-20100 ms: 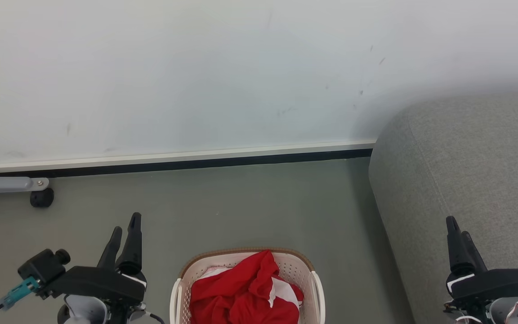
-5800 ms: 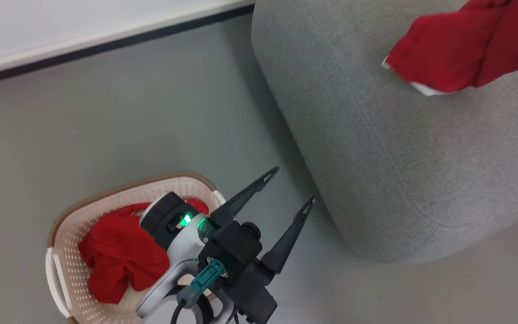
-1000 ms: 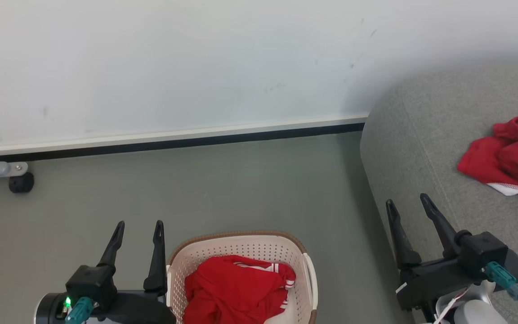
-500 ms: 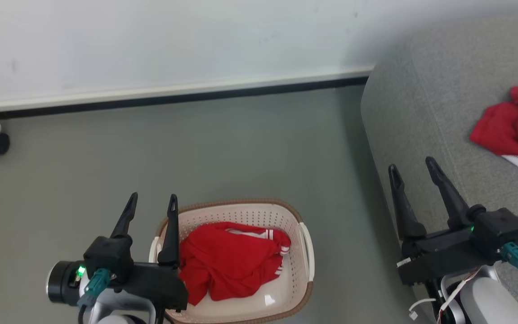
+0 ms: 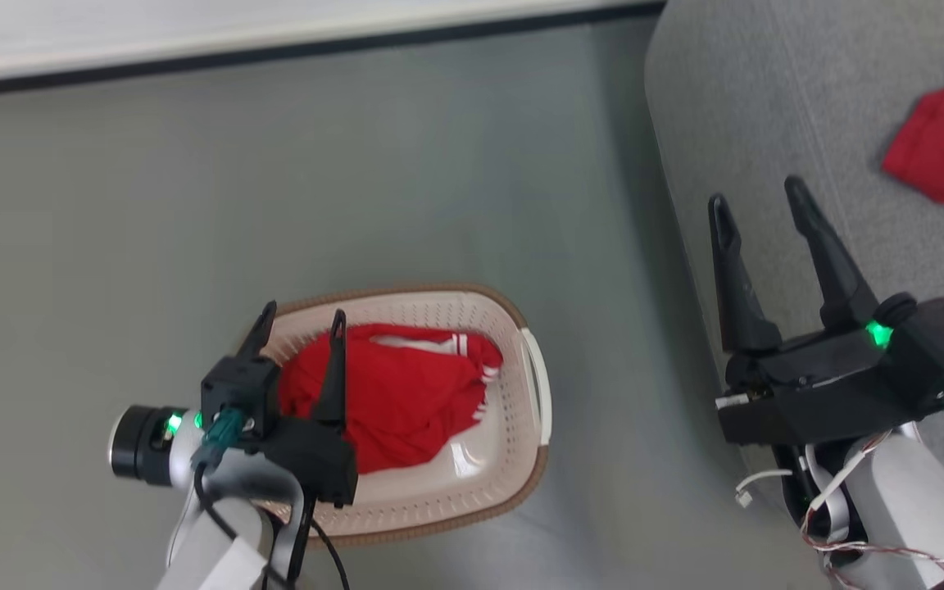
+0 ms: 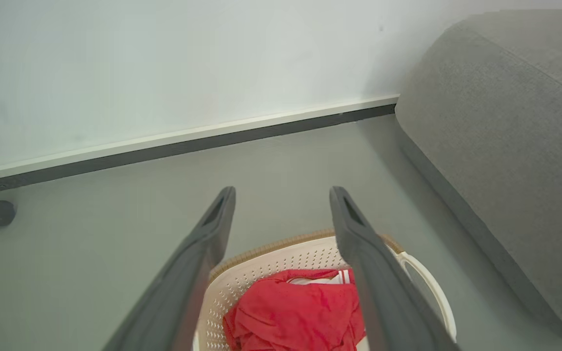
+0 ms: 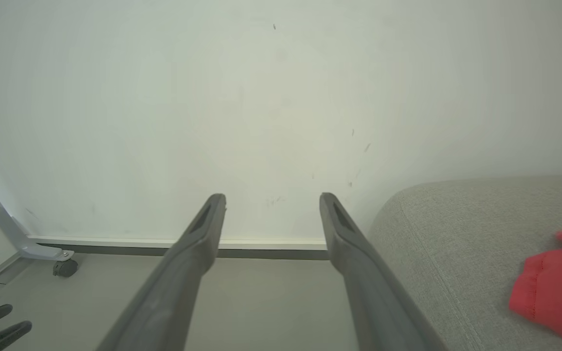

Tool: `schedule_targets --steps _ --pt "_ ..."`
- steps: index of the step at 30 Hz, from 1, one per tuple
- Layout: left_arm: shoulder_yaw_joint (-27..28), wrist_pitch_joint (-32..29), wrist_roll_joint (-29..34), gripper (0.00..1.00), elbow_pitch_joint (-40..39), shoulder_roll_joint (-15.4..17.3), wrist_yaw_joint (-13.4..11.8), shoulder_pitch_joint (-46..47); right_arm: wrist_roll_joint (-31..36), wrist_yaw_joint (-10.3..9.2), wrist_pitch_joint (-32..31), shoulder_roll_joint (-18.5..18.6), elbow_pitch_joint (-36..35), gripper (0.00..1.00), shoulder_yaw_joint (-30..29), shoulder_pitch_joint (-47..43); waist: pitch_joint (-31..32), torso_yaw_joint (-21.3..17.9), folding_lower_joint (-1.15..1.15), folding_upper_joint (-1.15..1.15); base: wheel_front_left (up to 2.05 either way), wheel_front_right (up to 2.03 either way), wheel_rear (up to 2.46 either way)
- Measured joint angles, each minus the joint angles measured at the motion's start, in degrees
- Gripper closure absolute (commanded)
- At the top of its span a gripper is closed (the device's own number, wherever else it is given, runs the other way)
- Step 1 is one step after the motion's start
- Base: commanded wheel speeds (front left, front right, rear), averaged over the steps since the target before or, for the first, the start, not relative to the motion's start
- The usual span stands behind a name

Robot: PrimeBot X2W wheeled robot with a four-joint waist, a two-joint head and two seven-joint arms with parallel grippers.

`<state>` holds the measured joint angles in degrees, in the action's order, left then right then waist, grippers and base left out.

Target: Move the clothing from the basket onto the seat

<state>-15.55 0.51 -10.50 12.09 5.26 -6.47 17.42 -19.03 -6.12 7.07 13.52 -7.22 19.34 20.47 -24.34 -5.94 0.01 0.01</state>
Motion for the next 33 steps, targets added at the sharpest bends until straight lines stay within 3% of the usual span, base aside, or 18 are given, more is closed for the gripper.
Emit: schedule_targets --steps 12,24,33 --pt "-0.24 -1.67 1.51 0.0 9.58 0.69 0.93 8.21 -0.1 -0.01 0.2 -1.76 -2.76 0.0 -0.97 4.92 -10.06 -3.76 0.0 0.0 0.0 0.0 0.0" --pt "-0.7 -4.79 4.76 0.0 17.93 3.78 1.43 17.62 -0.23 0.01 1.9 -3.54 -4.87 0.0 -0.91 9.51 -20.46 -7.17 0.0 0.0 0.0 0.0 0.0" --pt "-0.6 -6.67 5.97 0.0 25.61 5.22 1.42 22.14 -1.25 0.31 3.7 -5.36 -2.15 0.0 -0.71 12.29 -27.0 -9.27 0.0 0.01 0.0 0.0 0.0"
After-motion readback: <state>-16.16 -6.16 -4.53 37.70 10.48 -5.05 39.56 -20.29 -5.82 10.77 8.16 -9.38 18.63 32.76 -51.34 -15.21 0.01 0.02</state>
